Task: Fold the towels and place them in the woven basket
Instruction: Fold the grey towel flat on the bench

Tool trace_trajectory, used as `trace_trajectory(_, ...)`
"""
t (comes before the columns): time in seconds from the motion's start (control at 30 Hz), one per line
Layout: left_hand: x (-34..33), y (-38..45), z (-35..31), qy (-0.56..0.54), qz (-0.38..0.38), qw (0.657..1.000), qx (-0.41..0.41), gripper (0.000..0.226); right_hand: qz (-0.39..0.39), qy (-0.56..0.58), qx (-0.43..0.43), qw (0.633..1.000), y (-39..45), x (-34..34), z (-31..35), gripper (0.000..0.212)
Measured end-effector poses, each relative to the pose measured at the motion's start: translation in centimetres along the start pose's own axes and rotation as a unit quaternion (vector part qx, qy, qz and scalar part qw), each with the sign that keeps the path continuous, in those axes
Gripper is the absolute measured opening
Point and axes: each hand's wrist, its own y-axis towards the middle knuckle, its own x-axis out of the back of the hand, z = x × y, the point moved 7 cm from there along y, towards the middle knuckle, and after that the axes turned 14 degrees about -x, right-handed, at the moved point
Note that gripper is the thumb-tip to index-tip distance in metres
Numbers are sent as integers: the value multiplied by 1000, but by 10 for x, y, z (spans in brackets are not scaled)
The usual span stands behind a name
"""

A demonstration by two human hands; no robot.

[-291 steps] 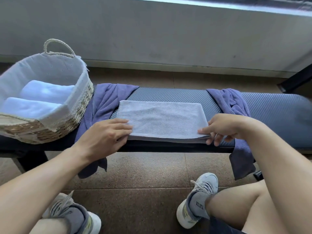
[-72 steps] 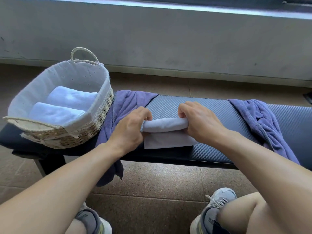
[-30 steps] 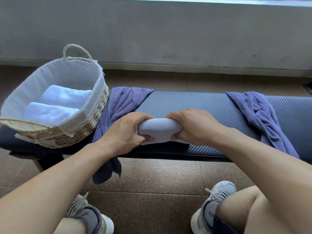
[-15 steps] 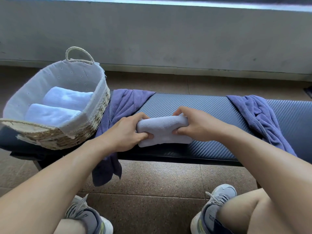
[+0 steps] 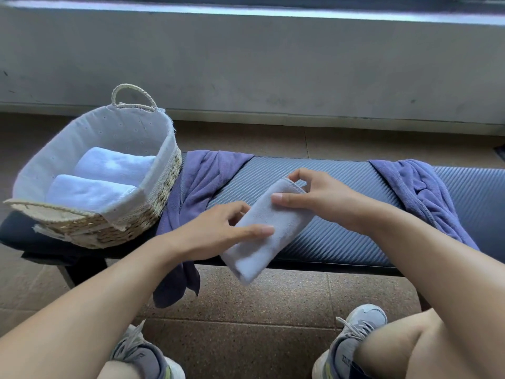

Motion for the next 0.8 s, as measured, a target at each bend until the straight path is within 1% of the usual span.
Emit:
trace_trajectory(0.13,-18,1,-7,-116,-23,993,-10,44,19,3,17,1000,-3,-9,5,48)
trace_trajectory(0.3,-15,4,0,-156,-117,981,-8,49,-3,91,14,996,-1,-9,4,64)
trace_trajectory(0.33,-14,4,0,-156,-140,978,-8,47,4,111,8,994,0,-12,3,69)
trace_trajectory(0.4,-10,4,3,-154,-196,969,6,47,45,135,-11,990,1,-20,0,75)
trace_trajectory(0.47,-6,2,8,-177,-244,953,30,60,79,147,-28,985,2,-28,-3,76)
trace_trajectory(0.5,-6,2,10,-204,-253,945,36,67,85,153,-30,984,2,-31,-4,70)
trace_trajectory(0.53,-9,3,11,-240,-253,937,37,68,85,158,-26,983,2,-34,-5,59)
trace_trajectory(0.6,-14,5,8,-315,-230,920,38,60,79,161,-8,984,0,-39,-2,31)
trace_trajectory(0.63,-16,5,5,-345,-219,911,44,54,78,153,3,985,-1,-40,-1,23)
trace_trajectory(0.7,-12,6,6,-364,-230,901,55,50,81,109,23,991,-3,-42,0,20)
trace_trajectory(0.73,-8,6,10,-360,-245,898,60,55,82,72,31,994,-4,-44,0,22)
trace_trajectory(0.8,0,5,19,-346,-265,897,79,75,85,-4,38,996,-6,-48,-2,24)
